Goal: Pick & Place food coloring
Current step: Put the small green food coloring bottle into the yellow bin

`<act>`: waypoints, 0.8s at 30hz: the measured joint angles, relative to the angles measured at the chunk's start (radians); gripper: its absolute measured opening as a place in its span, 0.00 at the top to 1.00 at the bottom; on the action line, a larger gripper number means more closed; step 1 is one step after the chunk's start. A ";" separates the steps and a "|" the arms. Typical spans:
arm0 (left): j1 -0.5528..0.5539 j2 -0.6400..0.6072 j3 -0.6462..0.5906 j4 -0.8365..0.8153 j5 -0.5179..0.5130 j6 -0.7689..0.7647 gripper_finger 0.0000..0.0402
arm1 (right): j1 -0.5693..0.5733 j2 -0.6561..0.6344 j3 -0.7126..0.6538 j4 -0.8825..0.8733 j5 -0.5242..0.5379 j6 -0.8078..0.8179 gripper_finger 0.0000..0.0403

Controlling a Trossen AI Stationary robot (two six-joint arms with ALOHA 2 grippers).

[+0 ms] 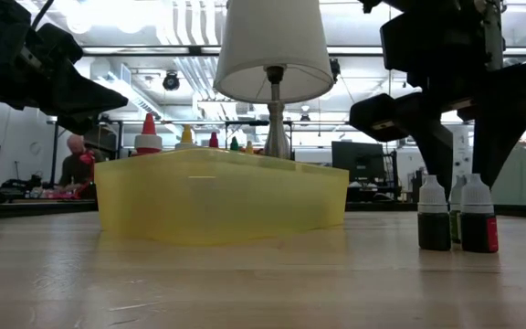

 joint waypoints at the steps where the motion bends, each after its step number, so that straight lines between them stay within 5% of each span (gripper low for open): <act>1: 0.000 0.000 0.000 0.000 0.000 0.000 1.00 | 0.000 0.000 0.000 0.000 0.000 0.000 0.77; 9: 0.000 0.000 0.000 0.000 0.000 0.000 1.00 | 0.000 0.000 0.000 0.000 -0.001 0.000 0.89; 24: 0.000 0.000 0.000 0.000 0.000 0.000 1.00 | -0.074 0.000 0.152 -0.221 0.002 0.071 0.89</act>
